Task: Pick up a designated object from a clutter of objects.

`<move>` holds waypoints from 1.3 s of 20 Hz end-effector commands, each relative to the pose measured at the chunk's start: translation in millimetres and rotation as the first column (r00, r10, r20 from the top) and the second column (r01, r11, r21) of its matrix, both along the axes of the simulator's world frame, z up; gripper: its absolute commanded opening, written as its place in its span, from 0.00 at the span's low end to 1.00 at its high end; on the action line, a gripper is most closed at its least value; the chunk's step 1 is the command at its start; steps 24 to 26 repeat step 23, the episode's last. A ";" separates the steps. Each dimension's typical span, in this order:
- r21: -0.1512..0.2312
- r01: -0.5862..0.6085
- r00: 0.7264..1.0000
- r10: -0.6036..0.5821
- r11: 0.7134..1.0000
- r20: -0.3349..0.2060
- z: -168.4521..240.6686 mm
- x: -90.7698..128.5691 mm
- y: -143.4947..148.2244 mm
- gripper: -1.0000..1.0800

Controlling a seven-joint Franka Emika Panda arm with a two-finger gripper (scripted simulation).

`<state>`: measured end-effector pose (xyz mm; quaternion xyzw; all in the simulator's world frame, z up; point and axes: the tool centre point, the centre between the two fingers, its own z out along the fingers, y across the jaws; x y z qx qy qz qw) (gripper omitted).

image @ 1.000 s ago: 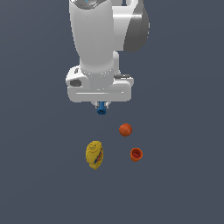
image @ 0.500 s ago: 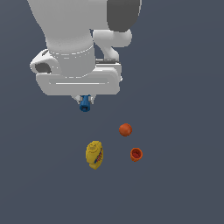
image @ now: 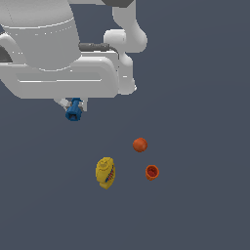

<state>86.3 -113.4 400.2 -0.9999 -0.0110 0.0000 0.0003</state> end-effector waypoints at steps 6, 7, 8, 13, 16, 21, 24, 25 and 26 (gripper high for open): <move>0.000 0.000 1.000 0.000 1.000 0.000 27.2 17.1 -18.3 0.00; -0.001 0.000 1.000 0.000 1.000 0.000 30.0 18.7 -20.0 0.00; -0.001 0.000 1.000 0.000 1.000 0.000 32.4 20.3 -21.6 0.00; -0.001 0.000 1.000 0.000 1.000 0.000 41.4 26.5 -27.6 0.00; -0.001 0.000 1.000 0.000 1.000 0.000 44.7 28.8 -29.8 0.00; -0.001 0.000 1.000 0.000 1.000 0.000 47.3 30.8 -31.4 0.00; -0.001 0.000 1.000 0.000 1.000 0.000 47.4 31.0 -31.5 0.00; -0.001 0.000 1.000 0.000 1.000 0.000 47.4 31.0 -31.5 0.00; -0.001 0.000 1.000 0.000 1.000 0.000 47.4 31.0 -31.5 0.00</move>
